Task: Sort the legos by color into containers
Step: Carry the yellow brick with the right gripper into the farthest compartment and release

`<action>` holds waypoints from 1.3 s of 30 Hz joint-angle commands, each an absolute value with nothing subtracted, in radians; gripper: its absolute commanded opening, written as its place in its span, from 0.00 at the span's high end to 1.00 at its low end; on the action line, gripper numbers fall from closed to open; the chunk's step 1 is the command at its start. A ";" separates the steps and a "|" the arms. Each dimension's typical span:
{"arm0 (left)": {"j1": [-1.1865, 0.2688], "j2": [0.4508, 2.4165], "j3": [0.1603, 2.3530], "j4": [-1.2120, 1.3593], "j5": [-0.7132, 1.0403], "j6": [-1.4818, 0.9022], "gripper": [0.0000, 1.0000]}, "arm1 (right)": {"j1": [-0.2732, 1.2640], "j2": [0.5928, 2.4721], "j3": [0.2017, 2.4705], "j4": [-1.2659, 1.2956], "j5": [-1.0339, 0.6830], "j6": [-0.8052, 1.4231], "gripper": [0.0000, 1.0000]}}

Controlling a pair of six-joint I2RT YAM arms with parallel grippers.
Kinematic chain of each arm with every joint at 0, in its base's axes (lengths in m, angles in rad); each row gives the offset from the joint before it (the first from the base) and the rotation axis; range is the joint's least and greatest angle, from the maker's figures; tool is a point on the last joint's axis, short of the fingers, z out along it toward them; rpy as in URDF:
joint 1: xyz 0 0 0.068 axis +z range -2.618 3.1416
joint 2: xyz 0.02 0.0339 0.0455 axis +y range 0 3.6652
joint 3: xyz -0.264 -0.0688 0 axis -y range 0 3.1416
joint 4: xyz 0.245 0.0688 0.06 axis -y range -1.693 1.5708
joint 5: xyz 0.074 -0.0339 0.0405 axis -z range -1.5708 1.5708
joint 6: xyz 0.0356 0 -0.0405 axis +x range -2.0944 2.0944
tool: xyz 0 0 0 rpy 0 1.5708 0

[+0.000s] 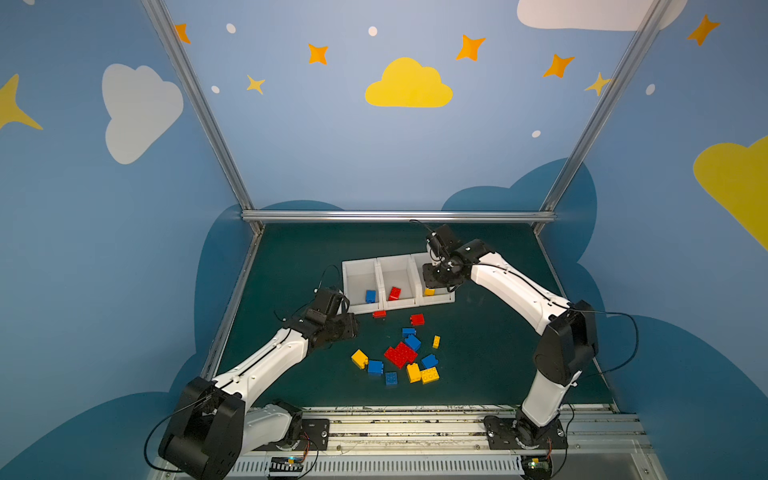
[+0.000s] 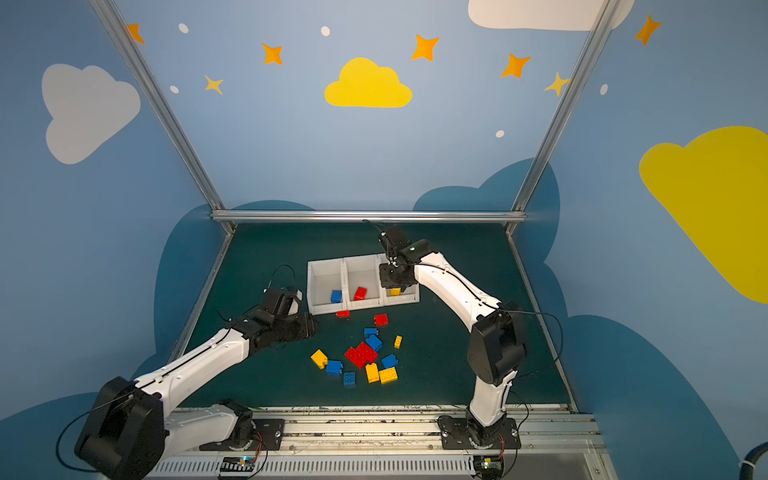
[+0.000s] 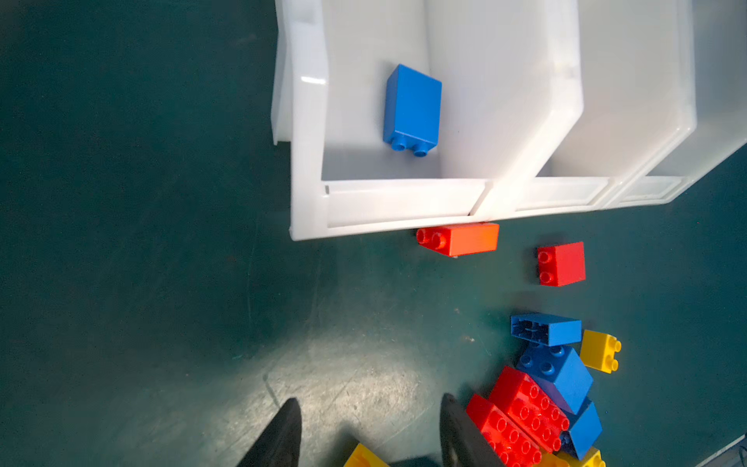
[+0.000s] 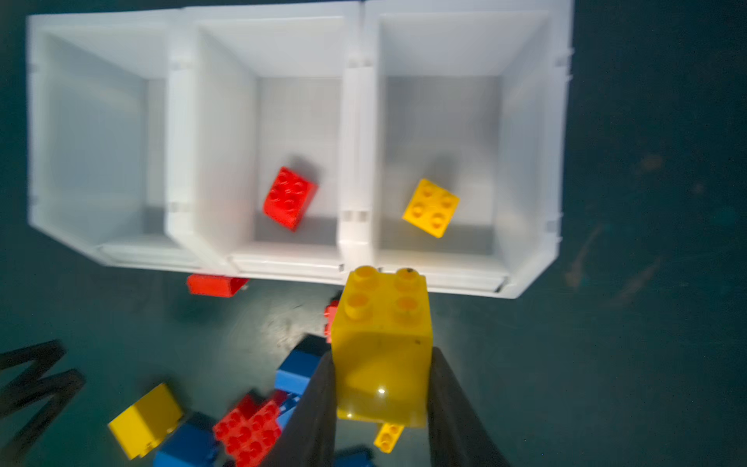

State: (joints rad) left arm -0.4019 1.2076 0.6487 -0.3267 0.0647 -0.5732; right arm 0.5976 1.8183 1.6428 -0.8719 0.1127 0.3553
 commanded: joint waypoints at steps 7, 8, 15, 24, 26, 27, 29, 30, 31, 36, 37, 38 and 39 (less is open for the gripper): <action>-0.406 1.230 0.669 -0.313 0.097 -0.583 0.44 | 0.514 2.016 1.810 -0.919 0.146 0.227 0.70; -0.407 1.232 0.669 -0.313 0.100 -0.581 0.44 | 0.509 2.029 1.823 -0.925 0.151 0.226 0.70; -0.408 1.229 0.671 -0.322 0.095 -0.574 0.43 | 0.503 2.035 1.827 -0.936 0.167 0.228 0.47; -0.412 1.231 0.670 -0.321 0.094 -0.576 0.43 | 0.502 1.991 1.816 -0.943 0.151 0.250 0.37; -0.413 1.231 0.670 -0.321 0.094 -0.576 0.43 | 0.502 1.975 1.808 -0.946 0.142 0.267 0.37; -0.414 1.231 0.671 -0.319 0.095 -0.576 0.43 | 0.502 1.968 1.804 -0.949 0.137 0.279 0.37; -0.415 1.236 0.675 -0.320 0.097 -0.573 0.42 | 0.503 1.949 1.790 -0.951 0.124 0.295 0.37; -0.415 1.241 0.677 -0.319 0.098 -0.572 0.42 | 0.503 1.938 1.779 -0.949 0.120 0.299 0.37; -0.416 1.244 0.679 -0.318 0.098 -0.572 0.42 | 0.504 1.925 1.762 -0.943 0.115 0.306 0.37; -0.429 1.279 0.704 -0.315 0.106 -0.562 0.42 | 0.508 1.846 1.671 -0.916 0.095 0.338 0.36; -0.435 1.291 0.714 -0.316 0.106 -0.557 0.42 | 0.508 1.829 1.652 -0.913 0.092 0.345 0.36; -0.440 1.302 0.722 -0.315 0.106 -0.555 0.42 | 0.508 1.812 1.634 -0.909 0.089 0.351 0.36; -0.446 1.319 0.735 -0.316 0.105 -0.552 0.42 | 0.509 1.794 1.613 -0.903 0.086 0.361 0.36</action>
